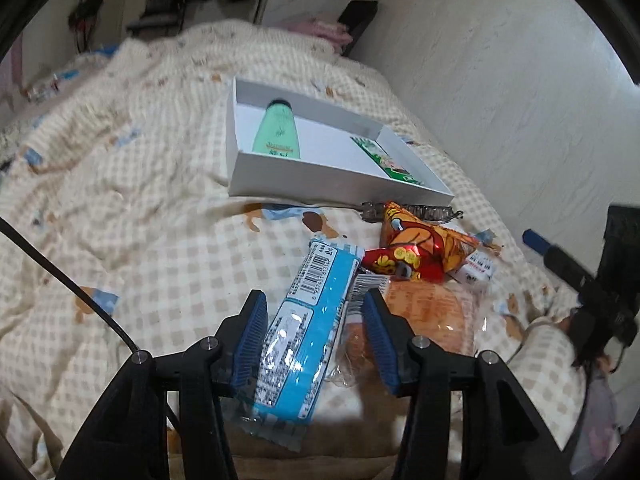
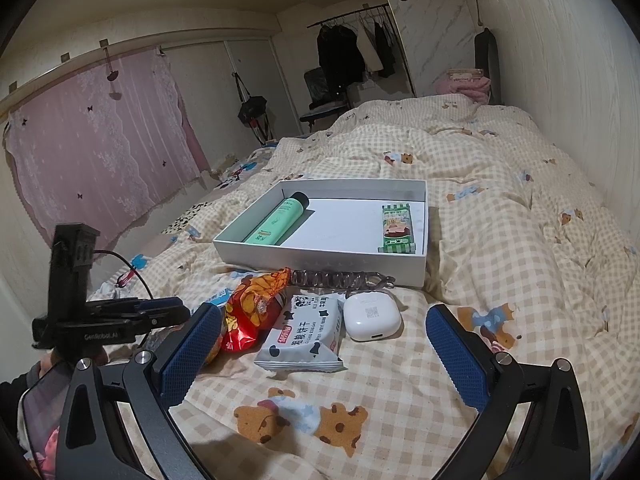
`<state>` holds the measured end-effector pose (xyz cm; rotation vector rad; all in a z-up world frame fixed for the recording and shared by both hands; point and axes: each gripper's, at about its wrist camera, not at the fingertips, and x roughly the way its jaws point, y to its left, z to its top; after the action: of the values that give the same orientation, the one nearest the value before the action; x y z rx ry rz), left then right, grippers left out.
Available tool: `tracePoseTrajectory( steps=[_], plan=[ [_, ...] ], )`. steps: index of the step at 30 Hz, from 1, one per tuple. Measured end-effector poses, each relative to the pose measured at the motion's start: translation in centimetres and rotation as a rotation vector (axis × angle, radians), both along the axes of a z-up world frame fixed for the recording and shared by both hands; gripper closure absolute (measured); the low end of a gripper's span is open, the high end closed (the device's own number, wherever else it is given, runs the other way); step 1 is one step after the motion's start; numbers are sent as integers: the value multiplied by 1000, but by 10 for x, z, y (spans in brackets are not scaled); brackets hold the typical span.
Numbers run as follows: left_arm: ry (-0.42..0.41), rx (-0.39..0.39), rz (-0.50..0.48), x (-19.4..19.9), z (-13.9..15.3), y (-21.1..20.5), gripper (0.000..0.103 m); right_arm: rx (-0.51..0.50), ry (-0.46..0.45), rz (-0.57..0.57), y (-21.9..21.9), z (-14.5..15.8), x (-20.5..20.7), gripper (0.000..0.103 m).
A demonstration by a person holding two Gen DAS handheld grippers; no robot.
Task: Organize objects
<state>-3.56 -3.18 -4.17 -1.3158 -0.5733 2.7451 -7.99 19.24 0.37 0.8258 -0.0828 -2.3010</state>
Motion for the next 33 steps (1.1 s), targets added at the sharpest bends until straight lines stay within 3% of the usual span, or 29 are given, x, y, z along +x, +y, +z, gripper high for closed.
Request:
tracePoseTrajectory(
  steps=[6, 9, 12, 15, 23, 27, 33],
  plan=[
    [-117, -56, -216, -35, 9, 14, 49, -7, -20, -3, 2, -3, -4, 0],
    [-173, -18, -258, -52, 6, 10, 49, -8, -27, -3, 2, -5, -5, 0],
    [-206, -15, -271, -61, 2, 5, 68, -10, -28, -3, 3, -5, -5, 0],
    [-250, -63, -284, -65, -5, 7, 69, -13, -32, -3, 4, -5, -6, 0],
    [-255, -121, -333, -62, -5, 15, 69, -19, -34, -3, 5, -5, -7, 0],
    [-208, -194, -333, -55, 0, 24, 72, -20, -34, -3, 5, -6, -8, 0],
    [-67, -140, -220, -45, 34, 7, 72, -22, -34, -4, 5, -6, -9, 0]
  ],
)
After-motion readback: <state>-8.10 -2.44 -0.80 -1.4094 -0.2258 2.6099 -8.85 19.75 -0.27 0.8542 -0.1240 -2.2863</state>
